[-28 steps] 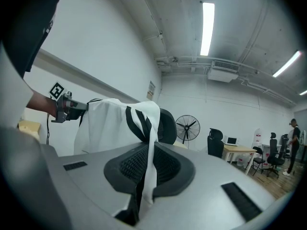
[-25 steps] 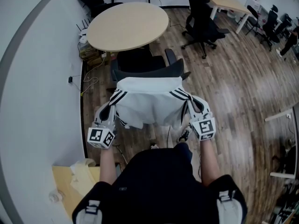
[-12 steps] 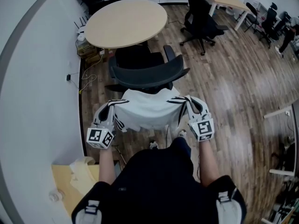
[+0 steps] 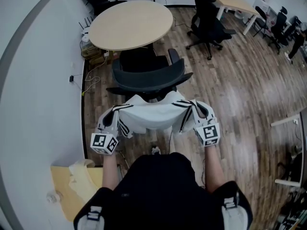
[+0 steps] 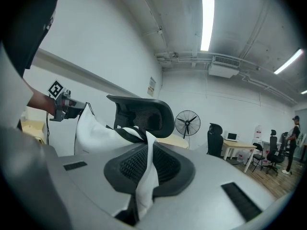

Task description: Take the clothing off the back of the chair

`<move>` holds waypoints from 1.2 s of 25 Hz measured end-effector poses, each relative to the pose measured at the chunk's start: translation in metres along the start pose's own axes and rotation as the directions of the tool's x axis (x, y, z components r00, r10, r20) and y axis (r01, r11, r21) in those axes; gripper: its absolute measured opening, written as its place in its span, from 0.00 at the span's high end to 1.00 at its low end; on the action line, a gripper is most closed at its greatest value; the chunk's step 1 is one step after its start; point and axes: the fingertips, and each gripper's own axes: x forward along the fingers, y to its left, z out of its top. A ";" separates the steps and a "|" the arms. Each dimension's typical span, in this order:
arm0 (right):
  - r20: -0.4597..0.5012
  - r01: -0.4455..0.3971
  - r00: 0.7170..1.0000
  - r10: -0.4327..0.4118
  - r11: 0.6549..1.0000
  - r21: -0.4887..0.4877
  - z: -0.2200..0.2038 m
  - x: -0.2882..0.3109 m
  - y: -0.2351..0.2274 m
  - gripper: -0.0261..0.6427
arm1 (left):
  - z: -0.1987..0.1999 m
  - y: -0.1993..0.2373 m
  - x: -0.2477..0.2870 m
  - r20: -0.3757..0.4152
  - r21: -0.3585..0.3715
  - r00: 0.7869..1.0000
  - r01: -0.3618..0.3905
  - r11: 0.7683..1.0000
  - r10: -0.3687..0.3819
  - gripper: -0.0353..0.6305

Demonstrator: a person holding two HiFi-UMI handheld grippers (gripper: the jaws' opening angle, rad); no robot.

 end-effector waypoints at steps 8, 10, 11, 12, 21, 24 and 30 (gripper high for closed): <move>-0.003 -0.026 1.000 0.026 1.000 0.015 -0.003 -0.025 -0.009 0.94 | 0.006 -0.026 -0.013 -0.010 -0.029 1.000 -0.029 0.999 0.029 0.93; -0.008 -0.021 1.000 0.021 0.999 0.027 -0.008 -0.037 -0.016 0.94 | 0.007 -0.035 -0.018 0.018 -0.071 0.999 -0.028 0.997 0.030 0.93; -0.010 -0.018 1.000 0.018 0.999 0.030 -0.011 -0.041 -0.019 0.94 | 0.009 -0.040 -0.020 0.026 -0.077 0.999 -0.027 0.997 0.029 0.93; -0.010 -0.017 1.000 0.018 0.999 0.030 -0.013 -0.044 -0.021 0.94 | 0.011 -0.045 -0.022 0.026 -0.073 0.999 -0.027 0.997 0.029 0.93; -0.013 -0.059 0.998 0.060 0.998 0.018 -0.017 -0.076 -0.016 0.94 | 0.009 -0.077 -0.056 0.006 -0.069 0.997 -0.079 0.994 0.080 0.93; -0.015 -0.076 0.997 0.076 0.997 0.016 -0.019 -0.087 -0.013 0.94 | 0.008 -0.088 -0.068 -0.001 -0.057 0.996 -0.090 0.994 0.090 0.93; -0.017 -0.112 0.994 0.112 0.994 0.008 -0.025 -0.112 -0.007 0.94 | 0.006 -0.113 -0.097 -0.004 -0.048 0.993 -0.117 0.992 0.117 0.93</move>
